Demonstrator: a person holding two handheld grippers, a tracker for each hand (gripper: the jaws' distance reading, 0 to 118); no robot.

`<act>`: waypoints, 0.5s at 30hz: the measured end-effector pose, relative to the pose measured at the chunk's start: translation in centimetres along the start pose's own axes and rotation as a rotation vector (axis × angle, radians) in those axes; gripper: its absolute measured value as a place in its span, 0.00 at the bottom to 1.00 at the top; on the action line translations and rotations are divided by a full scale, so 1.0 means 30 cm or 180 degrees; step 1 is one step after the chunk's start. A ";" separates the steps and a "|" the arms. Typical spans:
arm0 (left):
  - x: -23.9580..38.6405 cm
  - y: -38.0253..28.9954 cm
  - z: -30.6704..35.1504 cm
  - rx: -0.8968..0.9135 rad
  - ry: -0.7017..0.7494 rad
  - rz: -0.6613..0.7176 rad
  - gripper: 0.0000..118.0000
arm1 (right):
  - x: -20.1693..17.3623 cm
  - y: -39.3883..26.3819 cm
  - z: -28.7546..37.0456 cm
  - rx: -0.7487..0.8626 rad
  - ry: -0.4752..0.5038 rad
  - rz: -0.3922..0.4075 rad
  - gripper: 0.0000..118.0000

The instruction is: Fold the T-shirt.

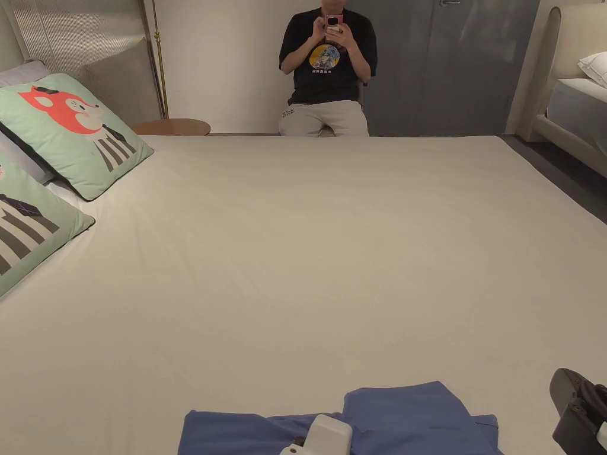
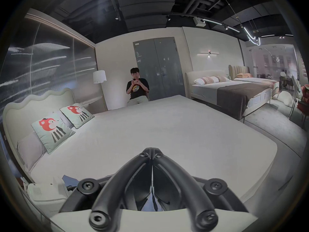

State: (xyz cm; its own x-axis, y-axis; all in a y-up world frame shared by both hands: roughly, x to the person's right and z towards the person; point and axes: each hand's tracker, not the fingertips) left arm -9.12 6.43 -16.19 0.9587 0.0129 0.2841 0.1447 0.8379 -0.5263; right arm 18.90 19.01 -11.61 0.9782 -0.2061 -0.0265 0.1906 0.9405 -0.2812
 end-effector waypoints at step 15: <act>-0.556 0.092 0.245 0.0368 -0.0782 0.1818 0.01 | -0.061 0.016 -0.001 0.0017 0.0051 0.0012 0.00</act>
State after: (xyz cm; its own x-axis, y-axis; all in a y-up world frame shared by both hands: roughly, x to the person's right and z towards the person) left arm -26.50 12.52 -16.49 0.7907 0.5890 0.1670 -0.4138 0.7152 -0.5633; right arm 17.20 19.82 -11.72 0.9775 -0.2067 -0.0429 0.1872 0.9427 -0.2761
